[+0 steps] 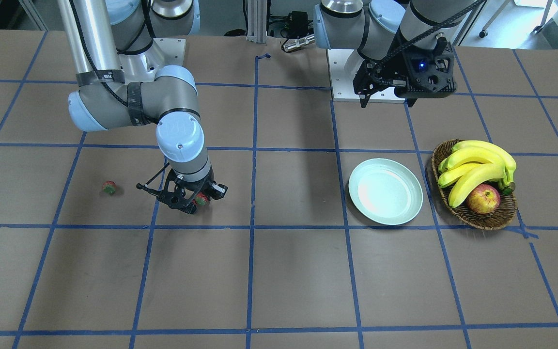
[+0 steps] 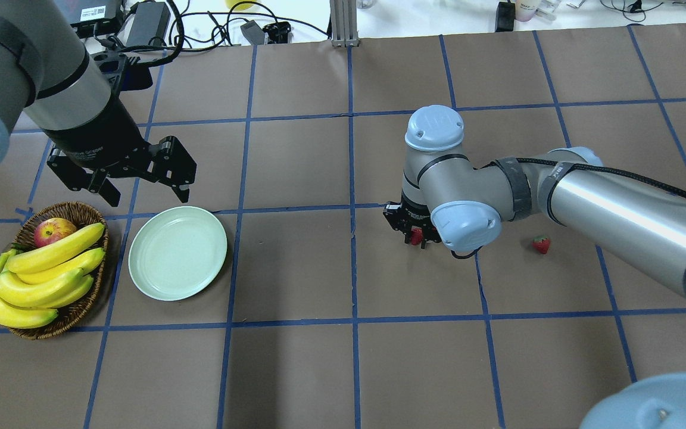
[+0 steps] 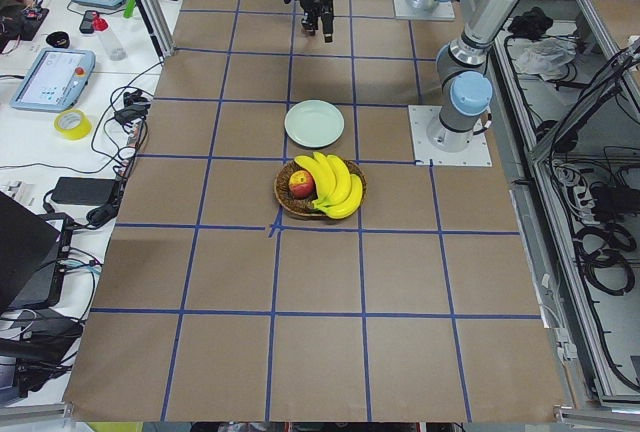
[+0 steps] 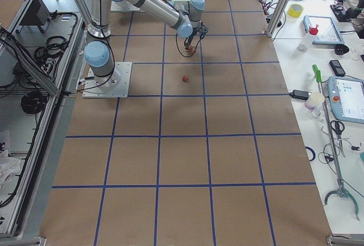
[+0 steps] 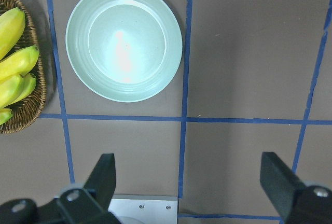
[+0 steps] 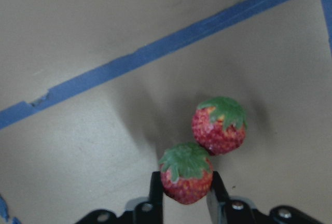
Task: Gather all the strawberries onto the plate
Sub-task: 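Reach the right gripper to the strawberry pair and grasp one strawberry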
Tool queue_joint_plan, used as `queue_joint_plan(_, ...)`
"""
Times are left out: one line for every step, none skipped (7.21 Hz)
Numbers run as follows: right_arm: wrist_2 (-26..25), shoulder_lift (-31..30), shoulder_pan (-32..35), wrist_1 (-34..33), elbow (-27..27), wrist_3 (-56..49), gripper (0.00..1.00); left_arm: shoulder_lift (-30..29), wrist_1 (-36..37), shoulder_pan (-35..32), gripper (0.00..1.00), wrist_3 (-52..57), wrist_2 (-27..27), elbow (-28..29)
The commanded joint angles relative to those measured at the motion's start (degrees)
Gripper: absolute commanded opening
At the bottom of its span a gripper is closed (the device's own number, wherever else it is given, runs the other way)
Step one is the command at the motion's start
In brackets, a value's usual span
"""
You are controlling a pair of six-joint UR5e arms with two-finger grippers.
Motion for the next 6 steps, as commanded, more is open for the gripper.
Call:
queue_joint_plan(0.4, -0.4, 0.0, 2.3, -3.0, 0.1, 0.08, 0.2, -0.1, 0.1, 1.00, 0.0, 0.1, 0.0)
queue_joint_plan(0.9, -0.6, 0.1, 2.9, -3.1, -0.4, 0.08, 0.2, -0.1, 0.1, 1.00, 0.0, 0.1, -0.1)
queue_joint_plan(5.1, -0.7, 0.6, 3.2, -3.7, -1.4, 0.08, 0.5, -0.3, 0.1, 1.00, 0.0, 0.1, 0.0)
queue_joint_plan(8.4, -0.6, 1.6, 2.9, -4.5, -2.4, 0.08, 0.4, -0.3, -0.1, 1.00, 0.3, 0.2, 0.0)
queue_joint_plan(11.6, -0.3, 4.1, 2.3, -6.3, -2.2, 0.08, 0.1, 0.1, -0.1, 1.00, 0.3, 0.3, 0.0)
queue_joint_plan(13.9, 1.1, 6.4, 1.8, -7.6, -2.3, 0.08, 0.1, 0.0, -0.1, 1.00, 0.3, 0.4, 0.0)
